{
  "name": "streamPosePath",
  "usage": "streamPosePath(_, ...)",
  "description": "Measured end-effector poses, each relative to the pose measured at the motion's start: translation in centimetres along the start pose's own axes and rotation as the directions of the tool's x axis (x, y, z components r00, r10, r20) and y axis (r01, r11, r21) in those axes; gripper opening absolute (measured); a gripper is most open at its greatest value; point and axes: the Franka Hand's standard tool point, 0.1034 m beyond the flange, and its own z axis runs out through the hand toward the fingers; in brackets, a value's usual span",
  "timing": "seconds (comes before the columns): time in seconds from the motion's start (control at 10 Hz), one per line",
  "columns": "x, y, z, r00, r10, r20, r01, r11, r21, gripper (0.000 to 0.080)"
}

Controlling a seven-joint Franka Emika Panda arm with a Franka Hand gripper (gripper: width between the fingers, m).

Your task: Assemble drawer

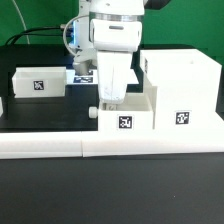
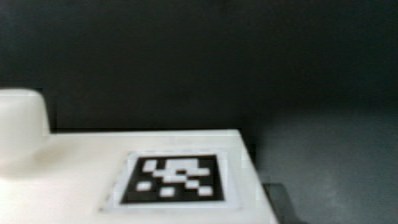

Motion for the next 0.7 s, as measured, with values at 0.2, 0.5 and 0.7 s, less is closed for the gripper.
streamPosePath(0.2,0.3,-0.22,-0.03,1.0,-0.014,0.002,0.014,1.0,0.01,0.0042)
streamPosePath(0.5,0.2,-0.28,-0.05,1.0,-0.015,0.008,0.015,0.999,0.028,0.0042)
streamPosePath(0.7,0.18,-0.28,-0.05,1.0,-0.015,0.008,0.015,0.999,0.028,0.0042)
